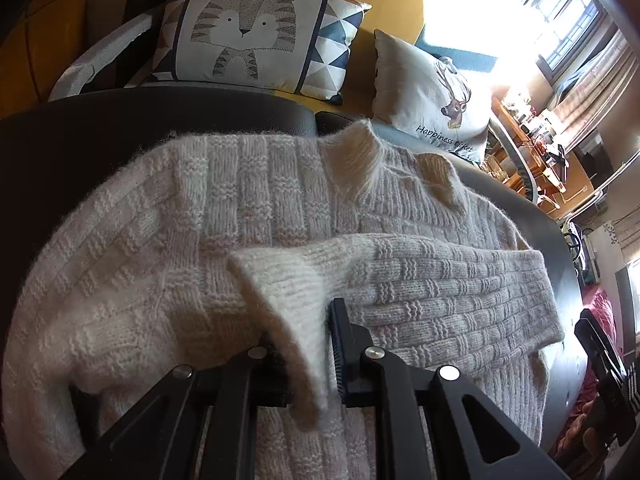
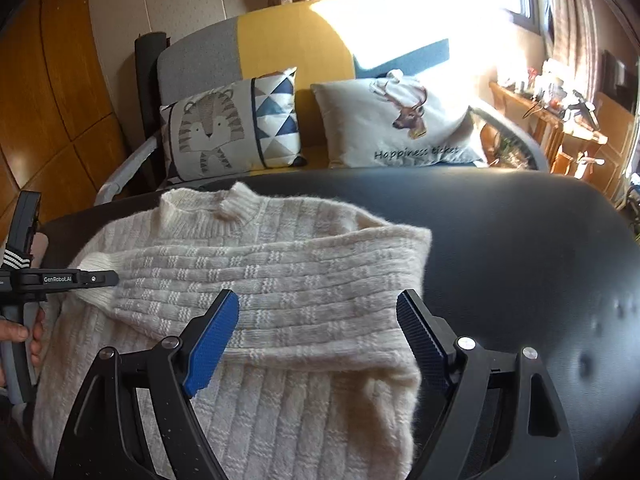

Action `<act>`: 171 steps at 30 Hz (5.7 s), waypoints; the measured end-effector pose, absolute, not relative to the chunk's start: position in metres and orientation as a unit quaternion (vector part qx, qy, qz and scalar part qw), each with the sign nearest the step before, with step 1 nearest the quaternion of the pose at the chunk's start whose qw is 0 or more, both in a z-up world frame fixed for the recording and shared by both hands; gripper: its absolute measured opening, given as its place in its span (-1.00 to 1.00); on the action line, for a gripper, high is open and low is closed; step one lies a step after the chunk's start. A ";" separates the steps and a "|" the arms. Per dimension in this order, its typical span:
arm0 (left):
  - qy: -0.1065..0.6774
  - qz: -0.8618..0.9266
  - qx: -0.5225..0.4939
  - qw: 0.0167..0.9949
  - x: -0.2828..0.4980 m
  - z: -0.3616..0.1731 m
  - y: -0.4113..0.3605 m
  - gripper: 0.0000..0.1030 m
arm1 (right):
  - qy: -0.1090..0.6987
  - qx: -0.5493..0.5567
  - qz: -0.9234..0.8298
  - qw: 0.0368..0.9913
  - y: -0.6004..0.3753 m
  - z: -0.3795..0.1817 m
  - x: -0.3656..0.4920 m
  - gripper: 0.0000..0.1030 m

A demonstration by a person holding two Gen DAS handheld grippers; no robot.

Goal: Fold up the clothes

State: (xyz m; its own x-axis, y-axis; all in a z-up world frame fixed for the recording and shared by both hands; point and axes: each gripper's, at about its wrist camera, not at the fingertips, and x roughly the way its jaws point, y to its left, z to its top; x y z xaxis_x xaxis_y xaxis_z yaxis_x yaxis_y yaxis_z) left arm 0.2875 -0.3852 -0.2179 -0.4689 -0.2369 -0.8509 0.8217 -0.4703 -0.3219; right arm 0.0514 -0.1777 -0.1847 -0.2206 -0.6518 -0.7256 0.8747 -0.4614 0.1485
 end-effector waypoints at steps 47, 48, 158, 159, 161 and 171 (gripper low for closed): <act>0.309 -0.821 0.364 0.313 0.285 -0.203 -0.347 0.56 | 0.221 0.402 -0.766 0.450 -0.186 -0.220 0.051 0.75; 0.305 -0.822 0.364 0.315 0.287 -0.201 -0.343 0.78 | 0.208 0.403 -0.769 0.451 -0.184 -0.214 0.055 0.75; 0.454 -0.776 0.207 0.387 0.628 -0.196 -0.304 0.80 | 0.219 0.162 -0.586 0.763 -0.332 -0.046 0.397 -0.70; 0.454 -0.778 0.212 0.379 0.617 -0.198 -0.307 0.80 | 0.214 0.159 -0.593 0.760 -0.334 -0.042 0.393 -0.70; 0.448 -0.784 0.220 0.368 0.595 -0.200 -0.313 0.80 | 0.201 0.156 -0.608 0.752 -0.334 -0.031 0.383 -0.70; 0.404 -0.791 0.259 0.378 0.503 -0.202 -0.363 0.80 | 0.140 0.155 -0.684 0.699 -0.336 0.010 0.320 -0.70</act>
State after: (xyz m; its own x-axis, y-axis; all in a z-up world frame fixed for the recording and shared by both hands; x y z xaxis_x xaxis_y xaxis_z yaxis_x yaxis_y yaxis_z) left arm 0.5034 -0.3626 -0.2025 -0.5797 -0.3896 -0.7156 0.8082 -0.3866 -0.4443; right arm 0.3202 -0.3360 0.0104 0.0257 -0.9126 -0.4081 0.9995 0.0165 0.0260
